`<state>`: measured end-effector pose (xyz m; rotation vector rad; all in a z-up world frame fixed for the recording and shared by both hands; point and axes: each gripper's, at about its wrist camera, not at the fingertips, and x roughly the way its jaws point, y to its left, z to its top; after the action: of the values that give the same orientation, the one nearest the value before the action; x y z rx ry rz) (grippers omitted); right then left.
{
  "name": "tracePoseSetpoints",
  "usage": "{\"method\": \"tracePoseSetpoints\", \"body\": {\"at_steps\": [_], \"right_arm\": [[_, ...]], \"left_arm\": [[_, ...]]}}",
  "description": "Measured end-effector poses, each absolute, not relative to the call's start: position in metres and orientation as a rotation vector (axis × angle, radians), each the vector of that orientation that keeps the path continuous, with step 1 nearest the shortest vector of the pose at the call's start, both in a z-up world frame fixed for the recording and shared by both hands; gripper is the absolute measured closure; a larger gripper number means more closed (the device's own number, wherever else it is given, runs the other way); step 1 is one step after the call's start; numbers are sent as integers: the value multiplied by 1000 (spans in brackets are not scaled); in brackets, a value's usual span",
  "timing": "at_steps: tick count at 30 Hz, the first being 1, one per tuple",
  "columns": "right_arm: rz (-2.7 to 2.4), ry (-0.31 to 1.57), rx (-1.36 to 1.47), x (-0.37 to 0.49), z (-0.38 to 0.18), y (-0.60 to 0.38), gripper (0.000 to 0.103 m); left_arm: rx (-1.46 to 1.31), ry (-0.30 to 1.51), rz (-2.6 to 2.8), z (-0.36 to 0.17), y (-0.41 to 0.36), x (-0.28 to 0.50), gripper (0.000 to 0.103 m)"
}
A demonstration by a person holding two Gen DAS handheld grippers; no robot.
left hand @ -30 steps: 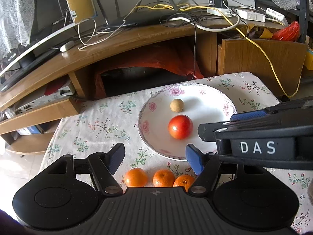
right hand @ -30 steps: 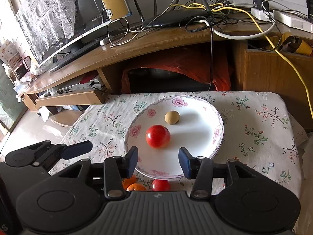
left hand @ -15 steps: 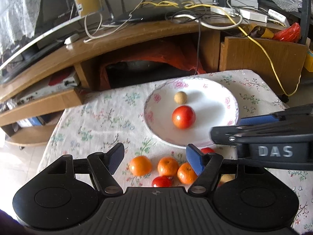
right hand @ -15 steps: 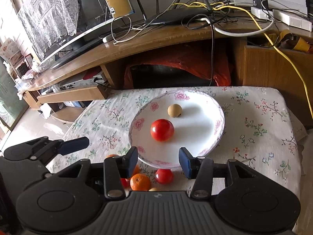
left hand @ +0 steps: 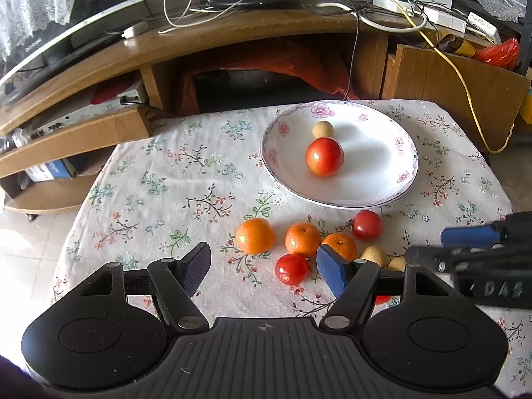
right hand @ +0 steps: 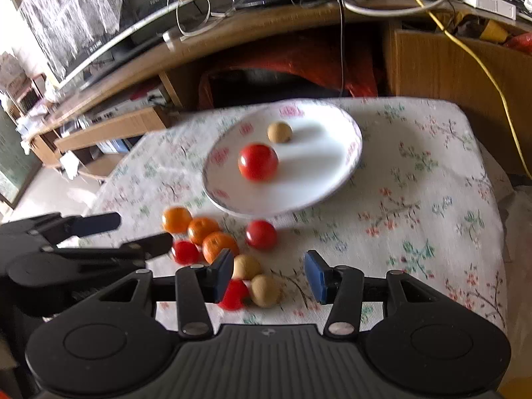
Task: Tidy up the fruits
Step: 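Move both grippers back from the bowl toward the remaining fruits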
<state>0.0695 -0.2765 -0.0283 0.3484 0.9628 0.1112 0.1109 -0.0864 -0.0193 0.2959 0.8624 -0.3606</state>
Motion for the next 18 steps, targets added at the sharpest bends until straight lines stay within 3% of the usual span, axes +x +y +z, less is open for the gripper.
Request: {"method": "tracePoseSetpoints", "body": {"at_steps": [7,18], "right_arm": [[147,1020,253,73,-45,-263,56],[165,1096,336,86,-55,-271,56]], "left_arm": [[270,875,-377,-19,-82,113,25],[230,895,-395,-19,-75,116,24]]}}
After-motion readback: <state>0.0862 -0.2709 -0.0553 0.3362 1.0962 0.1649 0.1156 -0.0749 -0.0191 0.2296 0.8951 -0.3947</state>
